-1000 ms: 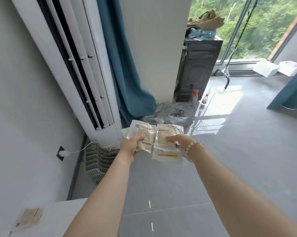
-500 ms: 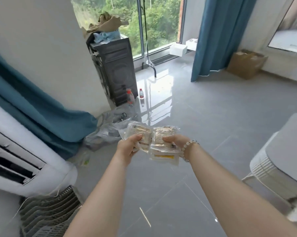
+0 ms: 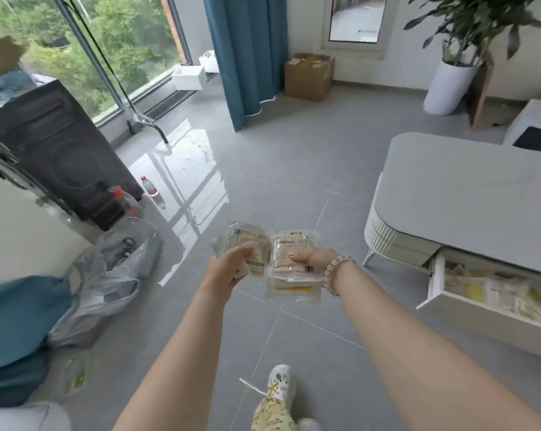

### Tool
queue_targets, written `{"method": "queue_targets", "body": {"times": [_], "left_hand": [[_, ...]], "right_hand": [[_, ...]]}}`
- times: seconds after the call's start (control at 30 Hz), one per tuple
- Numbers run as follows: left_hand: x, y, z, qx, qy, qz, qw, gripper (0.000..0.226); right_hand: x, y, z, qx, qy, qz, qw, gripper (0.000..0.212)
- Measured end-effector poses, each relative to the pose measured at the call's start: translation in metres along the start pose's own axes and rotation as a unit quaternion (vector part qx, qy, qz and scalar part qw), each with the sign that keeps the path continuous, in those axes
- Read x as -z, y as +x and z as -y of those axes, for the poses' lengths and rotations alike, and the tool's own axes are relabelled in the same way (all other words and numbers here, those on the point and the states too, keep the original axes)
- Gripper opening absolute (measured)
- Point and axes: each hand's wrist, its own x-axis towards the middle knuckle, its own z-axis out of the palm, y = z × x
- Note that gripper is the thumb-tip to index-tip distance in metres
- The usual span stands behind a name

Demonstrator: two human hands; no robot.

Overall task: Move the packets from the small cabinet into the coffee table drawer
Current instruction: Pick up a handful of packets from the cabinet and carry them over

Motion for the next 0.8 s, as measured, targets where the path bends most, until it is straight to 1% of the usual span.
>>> {"method": "queue_targets", "body": {"times": [0.03, 0.1, 0.13, 0.17, 0.2, 0.27, 0.33, 0.5, 0.6, 0.67, 0.7, 0.8], "left_hand": [[-0.007, 0.006, -0.002, 0.001, 0.011, 0.012, 1.0, 0.018], [-0.024, 0.018, -0.005, 0.011, 0.031, 0.034, 0.999, 0.017], [-0.033, 0.024, -0.008, 0.016, 0.04, 0.042, 0.998, 0.015], [-0.044, 0.03, -0.012, 0.021, 0.047, 0.051, 0.997, 0.013], [-0.055, 0.036, -0.015, 0.023, 0.053, 0.064, 0.996, 0.012], [-0.078, 0.049, -0.022, 0.024, 0.065, 0.103, 0.992, 0.01], [-0.1, 0.058, -0.027, 0.024, 0.083, 0.144, 0.986, 0.008], [-0.152, 0.075, -0.038, 0.018, 0.137, 0.24, 0.961, 0.01], [-0.184, 0.085, -0.039, 0.018, 0.158, 0.268, 0.95, 0.01], [-0.204, 0.088, -0.038, 0.021, 0.167, 0.283, 0.944, 0.007], [-0.213, 0.089, -0.037, 0.023, 0.174, 0.292, 0.94, 0.006], [-0.242, 0.089, -0.028, 0.031, 0.195, 0.318, 0.927, 0.008]], "right_hand": [[0.006, 0.001, 0.0, -0.002, 0.013, -0.004, 1.0, 0.059], [0.015, -0.003, 0.005, -0.008, 0.033, -0.013, 0.999, 0.019], [0.02, -0.003, 0.007, -0.004, 0.039, -0.02, 0.999, 0.006], [0.027, -0.004, 0.009, -0.002, 0.057, -0.035, 0.998, 0.004], [0.035, -0.004, 0.01, 0.005, 0.076, -0.06, 0.995, 0.011], [0.053, -0.003, 0.012, 0.011, 0.09, -0.115, 0.989, 0.036], [0.071, -0.006, 0.014, 0.014, 0.102, -0.145, 0.984, 0.048], [0.11, -0.01, 0.014, 0.007, 0.132, -0.192, 0.972, 0.057], [0.124, -0.009, 0.011, 0.011, 0.159, -0.206, 0.965, 0.065], [0.134, -0.014, 0.007, 0.013, 0.188, -0.24, 0.952, 0.07], [0.14, -0.015, 0.002, 0.014, 0.2, -0.259, 0.945, 0.068], [0.154, -0.034, -0.009, -0.01, 0.217, -0.303, 0.928, 0.05]]}}
